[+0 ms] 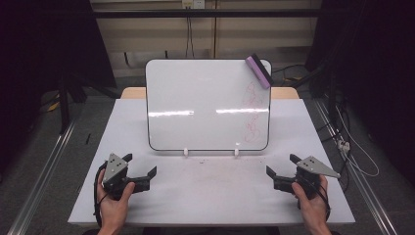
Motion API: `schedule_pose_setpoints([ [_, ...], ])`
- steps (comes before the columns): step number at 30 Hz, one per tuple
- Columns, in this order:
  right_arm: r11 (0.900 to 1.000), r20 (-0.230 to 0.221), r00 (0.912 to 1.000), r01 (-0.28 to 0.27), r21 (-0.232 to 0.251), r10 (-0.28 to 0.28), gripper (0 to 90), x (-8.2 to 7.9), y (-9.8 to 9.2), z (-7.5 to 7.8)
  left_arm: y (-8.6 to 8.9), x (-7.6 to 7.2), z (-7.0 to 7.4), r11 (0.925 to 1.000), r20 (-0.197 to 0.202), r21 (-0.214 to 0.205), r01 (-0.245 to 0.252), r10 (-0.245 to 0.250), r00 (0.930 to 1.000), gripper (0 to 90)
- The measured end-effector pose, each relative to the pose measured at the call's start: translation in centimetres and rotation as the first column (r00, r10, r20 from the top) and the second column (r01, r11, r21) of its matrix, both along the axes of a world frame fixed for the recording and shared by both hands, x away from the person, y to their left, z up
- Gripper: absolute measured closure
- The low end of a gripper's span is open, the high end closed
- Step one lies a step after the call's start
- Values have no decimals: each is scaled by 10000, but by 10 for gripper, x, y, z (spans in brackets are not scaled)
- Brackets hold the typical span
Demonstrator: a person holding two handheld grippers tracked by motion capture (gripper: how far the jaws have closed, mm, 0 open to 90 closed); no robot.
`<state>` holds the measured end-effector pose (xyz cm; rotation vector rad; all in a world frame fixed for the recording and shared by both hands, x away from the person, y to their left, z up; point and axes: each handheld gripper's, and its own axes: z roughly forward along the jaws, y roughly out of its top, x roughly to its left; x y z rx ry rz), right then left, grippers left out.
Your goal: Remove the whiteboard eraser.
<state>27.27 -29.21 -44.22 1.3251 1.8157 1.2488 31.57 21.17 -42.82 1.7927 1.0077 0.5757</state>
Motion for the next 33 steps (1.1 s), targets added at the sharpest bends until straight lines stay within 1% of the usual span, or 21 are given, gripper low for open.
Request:
schedule_pose_setpoints([
  [3,10000,-11,10000,-30,-24,30,37,0,0,0,1,1,0,10000,-66,65,-11,11,10000,40],
  [6,10000,-8,10000,-76,10,76,37,1,0,0,1,1,-1,10000,-126,-12,19,-20,9999,40],
  [7,10000,-13,10000,-71,9,71,39,1,0,0,1,1,-1,9999,-123,-133,71,-73,9999,39],
  [10,10000,-120,9999,-27,75,28,42,1,-1,0,1,0,0,9999,-109,-116,75,-77,9999,39],
  [12,10000,-101,9999,-15,88,16,40,1,-1,0,2,0,-1,9999,-136,-146,50,-52,9999,40],
  [13,10000,-71,10000,25,41,-25,40,2,-1,1,3,0,-1,9999,-164,-89,63,-65,9998,40],
  [14,9999,-70,10000,52,93,-51,41,3,-1,1,3,0,-1,9999,-164,-89,63,-65,9998,40],
  [16,9998,-56,10000,45,168,-44,41,3,-2,1,2,1,-2,9997,-175,-230,-48,44,9998,39],
  [18,9999,-72,10000,46,111,-46,43,4,-1,1,1,2,-1,9997,-185,-229,-67,63,9998,40],
  [19,9998,-60,10000,34,215,-33,48,5,-2,2,0,3,-2,9998,-165,-200,-47,44,9999,40],
  [21,9998,-39,10000,62,213,-61,46,7,-2,3,-1,4,-2,9999,-214,-140,51,-54,9998,40],
  [24,9998,37,9999,119,144,-120,46,10,-4,6,0,3,-2,9999,-198,-152,29,-32,9998,39],
  [25,9997,97,9998,173,160,-175,46,11,-5,8,-1,3,-2,9998,-212,-217,5,-10,9998,39],
  [26,9994,142,9995,284,211,-287,45,13,-6,11,1,3,-2,9999,-218,-150,-6,3,9998,39],
  [28,9991,144,9993,332,248,-336,43,14,-6,13,2,3,-2,9999,-216,-159,-44,41,9998,39],
  [30,9996,46,9996,276,61,-276,49,19,-5,13,4,2,-1,9999,-216,-149,-64,61,9997,39],
  [31,9998,-7,9999,157,-90,-157,48,21,-4,13,4,2,-2,9996,-213,-265,-110,104,9997,39],
  [33,9998,-59,9999,92,-203,-93,46,25,-1,12,5,2,-1,9996,-201,-240,-133,128,9997,39],
])
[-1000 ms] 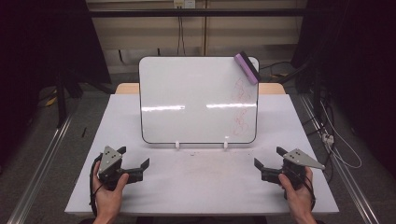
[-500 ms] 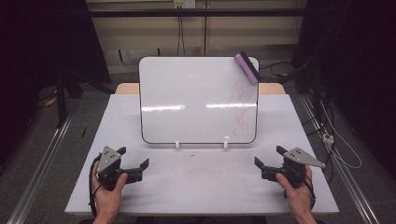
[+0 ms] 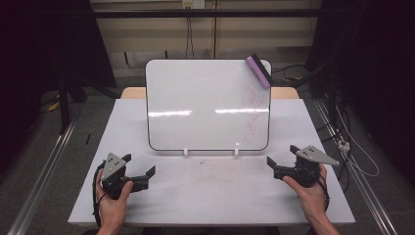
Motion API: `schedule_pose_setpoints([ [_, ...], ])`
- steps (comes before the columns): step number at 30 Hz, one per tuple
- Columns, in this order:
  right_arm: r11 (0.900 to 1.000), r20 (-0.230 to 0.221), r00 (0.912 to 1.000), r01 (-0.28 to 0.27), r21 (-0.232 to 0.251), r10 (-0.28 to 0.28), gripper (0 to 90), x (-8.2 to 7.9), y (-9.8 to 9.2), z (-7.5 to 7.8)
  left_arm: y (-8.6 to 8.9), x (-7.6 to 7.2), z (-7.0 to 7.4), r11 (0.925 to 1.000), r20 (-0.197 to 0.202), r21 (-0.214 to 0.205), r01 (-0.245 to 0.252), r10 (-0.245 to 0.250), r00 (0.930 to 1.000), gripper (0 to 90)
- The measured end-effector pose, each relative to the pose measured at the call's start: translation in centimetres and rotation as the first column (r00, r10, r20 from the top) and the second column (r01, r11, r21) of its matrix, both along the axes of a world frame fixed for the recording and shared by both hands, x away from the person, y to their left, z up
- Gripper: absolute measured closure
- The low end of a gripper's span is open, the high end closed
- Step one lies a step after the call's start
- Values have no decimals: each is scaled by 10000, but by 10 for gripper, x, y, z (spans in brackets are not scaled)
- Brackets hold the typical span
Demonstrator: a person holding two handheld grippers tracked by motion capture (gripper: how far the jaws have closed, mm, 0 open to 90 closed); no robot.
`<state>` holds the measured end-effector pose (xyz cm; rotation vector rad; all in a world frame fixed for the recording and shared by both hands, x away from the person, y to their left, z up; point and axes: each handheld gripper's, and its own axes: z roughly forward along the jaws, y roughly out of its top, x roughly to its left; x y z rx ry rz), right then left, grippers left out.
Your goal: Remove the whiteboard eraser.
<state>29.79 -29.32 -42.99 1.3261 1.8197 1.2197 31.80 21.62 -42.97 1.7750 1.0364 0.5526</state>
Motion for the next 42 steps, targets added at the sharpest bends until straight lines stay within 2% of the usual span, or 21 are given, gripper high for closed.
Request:
schedule_pose_setpoints([
  [7,9989,207,9991,-369,-288,375,51,14,10,11,-1,-3,2,9999,-27,-40,111,-111,9999,39],
  [17,9981,671,9976,-109,-604,150,62,37,13,39,-5,2,0,9995,-67,45,317,-317,9995,39],
  [20,9977,795,9968,-53,-671,106,67,40,13,45,-6,3,0,9995,-91,60,316,-315,9995,39],
  [24,9964,1058,9944,66,-846,24,77,48,11,63,-8,3,-1,9994,-96,146,316,-315,9995,40],
  [26,9963,1133,9936,66,-854,32,77,49,11,66,-9,2,0,9990,-103,178,409,-407,9991,40],
  [30,9933,1307,9913,-8,-1154,160,79,58,13,77,-10,4,0,9989,-54,217,411,-409,9991,40],
  [33,9844,1071,9938,-92,-1759,285,88,70,15,85,-10,4,-1,9988,-104,248,434,-431,9990,39],
  [39,9831,1092,9936,-73,-1827,277,115,85,17,97,-11,5,-2,9986,-122,277,454,-451,9989,39],
  [42,9799,1365,9904,61,-1996,217,174,98,20,107,-9,5,-2,9983,-78,345,460,-458,9989,40],
])
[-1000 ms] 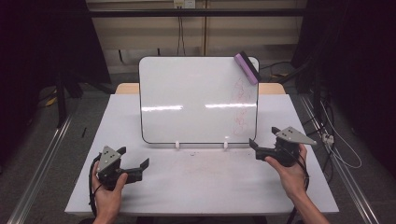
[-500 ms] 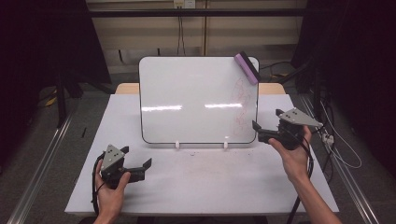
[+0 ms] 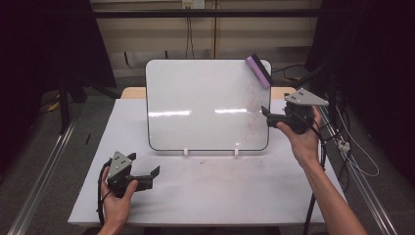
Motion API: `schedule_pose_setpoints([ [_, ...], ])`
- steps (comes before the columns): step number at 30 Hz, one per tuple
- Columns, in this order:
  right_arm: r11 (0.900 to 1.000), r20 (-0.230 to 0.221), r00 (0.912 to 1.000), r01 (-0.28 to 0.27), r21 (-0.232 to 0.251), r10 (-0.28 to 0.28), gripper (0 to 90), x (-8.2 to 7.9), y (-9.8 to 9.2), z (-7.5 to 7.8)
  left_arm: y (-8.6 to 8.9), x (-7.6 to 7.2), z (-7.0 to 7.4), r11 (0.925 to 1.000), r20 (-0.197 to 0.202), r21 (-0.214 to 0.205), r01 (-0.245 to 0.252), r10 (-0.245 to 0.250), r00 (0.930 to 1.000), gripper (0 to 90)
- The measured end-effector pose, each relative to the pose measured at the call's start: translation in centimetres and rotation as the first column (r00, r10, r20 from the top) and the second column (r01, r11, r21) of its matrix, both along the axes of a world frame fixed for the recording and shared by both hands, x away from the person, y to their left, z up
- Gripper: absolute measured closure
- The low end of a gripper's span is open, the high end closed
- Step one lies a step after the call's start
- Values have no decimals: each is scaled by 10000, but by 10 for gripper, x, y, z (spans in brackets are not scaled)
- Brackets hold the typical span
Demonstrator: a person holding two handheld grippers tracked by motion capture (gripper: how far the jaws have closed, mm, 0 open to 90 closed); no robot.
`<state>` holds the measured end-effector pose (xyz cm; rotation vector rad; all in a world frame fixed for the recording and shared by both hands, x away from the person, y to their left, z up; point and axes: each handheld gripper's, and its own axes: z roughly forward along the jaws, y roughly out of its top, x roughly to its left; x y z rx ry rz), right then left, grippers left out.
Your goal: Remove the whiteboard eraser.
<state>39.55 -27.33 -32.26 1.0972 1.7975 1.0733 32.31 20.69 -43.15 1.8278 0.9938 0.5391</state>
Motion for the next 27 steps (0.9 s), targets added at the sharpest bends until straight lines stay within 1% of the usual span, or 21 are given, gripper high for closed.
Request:
schedule_pose_setpoints([
  [1,10000,0,10000,0,0,0,174,0,0,0,0,0,0,10000,0,0,0,0,10000,40],
  [2,9998,54,9998,-196,-15,196,164,6,1,5,0,0,0,10000,-10,-40,-25,25,10000,40],
  [3,9995,154,9994,-304,-29,304,169,9,2,7,1,0,0,10000,10,-57,-31,31,10000,40],
  [4,9995,154,9994,-304,-29,304,169,9,2,7,2,0,0,10000,1,-20,-35,35,10000,40],
  [5,9995,237,9993,-283,-135,287,179,11,4,9,3,0,0,10000,-23,38,-18,18,10000,39],
  [6,9994,418,9989,-185,-308,198,196,15,8,12,3,0,0,10000,-23,-42,-58,58,10000,39],
  [7,9994,418,9989,-185,-308,198,196,15,8,12,4,0,0,10000,6,-16,-63,63,10000,39],
  [8,9991,682,9977,-32,-434,62,222,19,10,15,5,-1,0,9999,10,-44,-91,91,10000,40],
  [9,9991,682,9977,-32,-434,62,222,19,10,15,5,-1,0,9999,10,-58,-97,97,10000,40],
  [11,9993,614,9980,-117,-369,140,258,23,10,17,5,0,0,9999,20,-47,-104,104,9999,39],
  [12,9992,651,9978,-47,-405,74,277,26,9,18,5,0,0,9999,3,-38,-108,108,9999,40],
  [15,9979,704,9975,61,-652,-15,330,35,9,21,5,-1,0,10000,-1,5,-65,65,10000,39],
  [16,9971,628,9980,22,-763,27,358,42,8,21,5,-1,0,10000,2,0,-54,54,10000,40],
  [18,9967,651,9979,110,-810,-57,365,45,8,21,5,-1,0,10000,4,2,-55,55,10000,39],
  [19,9955,509,9987,94,-944,-46,397,51,9,22,5,-1,0,10000,1,-9,-52,52,10000,40],
  [21,9949,524,9985,186,-994,-135,407,54,9,22,5,0,0,10000,-12,12,-50,50,10000,39],
  [22,9952,490,9987,189,-955,-143,437,59,9,22,5,0,-1,10000,-31,-5,-55,55,10000,40],
  [25,9950,514,9986,186,-984,-136,455,63,9,21,5,0,-1,10000,-30,-4,-73,73,10000,39],
  [27,9935,477,9987,207,-1116,-155,482,66,11,21,6,0,0,10000,-38,8,-85,85,10000,40],
])
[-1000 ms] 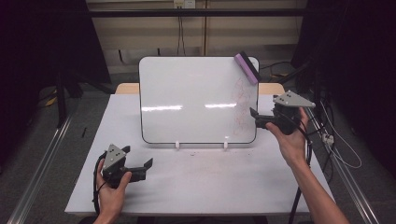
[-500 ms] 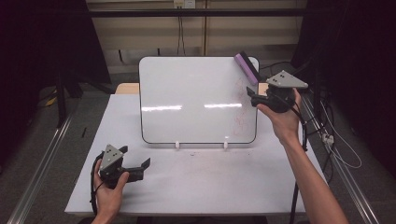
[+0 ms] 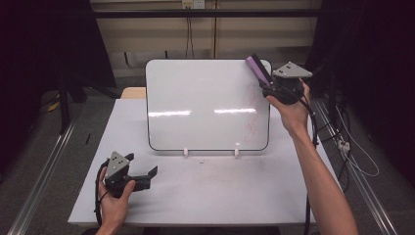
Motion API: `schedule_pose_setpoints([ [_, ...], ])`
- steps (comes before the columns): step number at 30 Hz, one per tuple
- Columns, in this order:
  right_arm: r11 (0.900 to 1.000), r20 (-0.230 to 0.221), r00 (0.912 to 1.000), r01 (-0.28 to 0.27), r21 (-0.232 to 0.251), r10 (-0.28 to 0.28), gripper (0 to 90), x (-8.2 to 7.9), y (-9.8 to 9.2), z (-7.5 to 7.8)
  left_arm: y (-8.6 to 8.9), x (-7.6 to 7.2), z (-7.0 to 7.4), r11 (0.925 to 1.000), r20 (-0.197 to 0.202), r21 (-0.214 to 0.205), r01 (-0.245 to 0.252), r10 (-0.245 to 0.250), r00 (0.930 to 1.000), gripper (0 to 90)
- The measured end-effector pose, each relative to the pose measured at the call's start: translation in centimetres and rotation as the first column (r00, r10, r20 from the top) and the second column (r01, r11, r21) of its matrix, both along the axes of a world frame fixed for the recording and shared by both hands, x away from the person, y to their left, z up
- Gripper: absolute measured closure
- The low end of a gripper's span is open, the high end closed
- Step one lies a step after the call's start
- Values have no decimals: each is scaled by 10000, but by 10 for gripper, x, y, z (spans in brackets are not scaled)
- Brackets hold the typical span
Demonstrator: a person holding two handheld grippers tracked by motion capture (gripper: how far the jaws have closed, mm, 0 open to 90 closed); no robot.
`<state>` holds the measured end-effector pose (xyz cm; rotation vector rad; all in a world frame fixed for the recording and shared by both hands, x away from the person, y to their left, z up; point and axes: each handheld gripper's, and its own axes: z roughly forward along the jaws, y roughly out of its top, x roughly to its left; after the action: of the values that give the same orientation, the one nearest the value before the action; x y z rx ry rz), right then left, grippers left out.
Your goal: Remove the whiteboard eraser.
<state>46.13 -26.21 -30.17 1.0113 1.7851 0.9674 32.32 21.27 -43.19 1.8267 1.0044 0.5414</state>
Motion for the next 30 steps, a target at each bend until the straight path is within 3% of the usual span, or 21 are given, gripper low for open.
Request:
schedule_pose_setpoints([
  [4,9999,-112,9999,11,-136,-13,534,4,1,-2,1,-1,0,10000,1,-3,20,-20,10000,39],
  [6,9997,-110,9999,-57,-247,55,619,4,4,-2,1,-1,0,10000,9,-15,-29,29,10000,40],
  [14,9969,17,10000,-3,-785,4,645,2,9,-2,3,-2,1,10000,44,16,-57,57,10000,40],
  [30,9965,89,9999,54,-835,-47,659,-1,11,-2,5,-3,1,9999,28,-36,-159,159,9999,40],
])
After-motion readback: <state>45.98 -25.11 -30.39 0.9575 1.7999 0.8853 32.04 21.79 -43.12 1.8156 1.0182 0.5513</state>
